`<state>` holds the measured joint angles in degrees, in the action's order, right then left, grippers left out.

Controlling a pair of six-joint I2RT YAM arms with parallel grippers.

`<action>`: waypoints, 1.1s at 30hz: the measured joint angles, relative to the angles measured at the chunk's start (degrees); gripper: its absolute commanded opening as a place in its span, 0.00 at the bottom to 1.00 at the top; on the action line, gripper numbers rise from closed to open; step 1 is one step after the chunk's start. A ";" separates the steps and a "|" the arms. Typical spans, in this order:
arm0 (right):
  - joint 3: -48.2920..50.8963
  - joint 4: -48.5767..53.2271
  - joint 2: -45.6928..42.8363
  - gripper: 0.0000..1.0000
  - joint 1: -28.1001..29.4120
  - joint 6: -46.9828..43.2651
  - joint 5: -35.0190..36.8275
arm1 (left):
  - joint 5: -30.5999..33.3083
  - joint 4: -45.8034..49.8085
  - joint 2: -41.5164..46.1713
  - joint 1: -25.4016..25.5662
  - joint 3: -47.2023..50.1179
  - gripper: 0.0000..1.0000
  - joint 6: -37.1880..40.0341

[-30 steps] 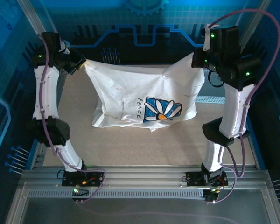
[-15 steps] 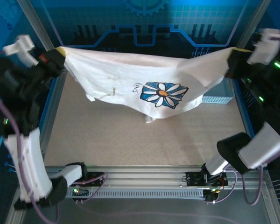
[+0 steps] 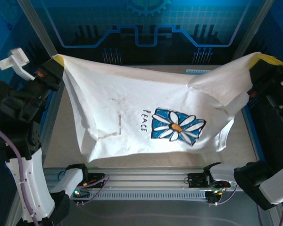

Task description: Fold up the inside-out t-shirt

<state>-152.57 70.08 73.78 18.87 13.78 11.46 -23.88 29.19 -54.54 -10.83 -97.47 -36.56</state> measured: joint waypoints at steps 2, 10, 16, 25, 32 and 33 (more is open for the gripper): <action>2.54 -1.42 1.53 0.00 0.00 -0.72 0.17 | -0.02 -0.24 -1.42 0.00 2.32 0.00 -0.04; 23.91 -11.98 9.09 0.00 -0.20 -2.75 0.24 | 1.31 -3.08 -12.13 -0.11 20.74 0.00 -2.01; 45.46 -22.25 12.70 0.00 -0.22 -2.71 -0.61 | 3.54 -5.92 -21.66 -0.26 31.67 0.00 -3.63; 46.49 -31.41 28.48 0.22 -2.25 -1.40 -1.86 | 4.98 -9.66 -42.47 -0.26 25.57 0.19 -3.61; 20.83 -25.73 50.77 0.63 -4.33 0.20 -0.28 | 8.81 -1.73 -58.42 -0.79 5.01 0.75 -1.60; 16.00 -23.87 53.51 0.64 -4.44 0.28 0.26 | 10.12 0.46 -59.82 -1.05 1.73 0.78 -1.03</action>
<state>-136.57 46.22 127.28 14.44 14.06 11.73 -13.76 29.65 -114.37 -11.88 -95.74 -37.58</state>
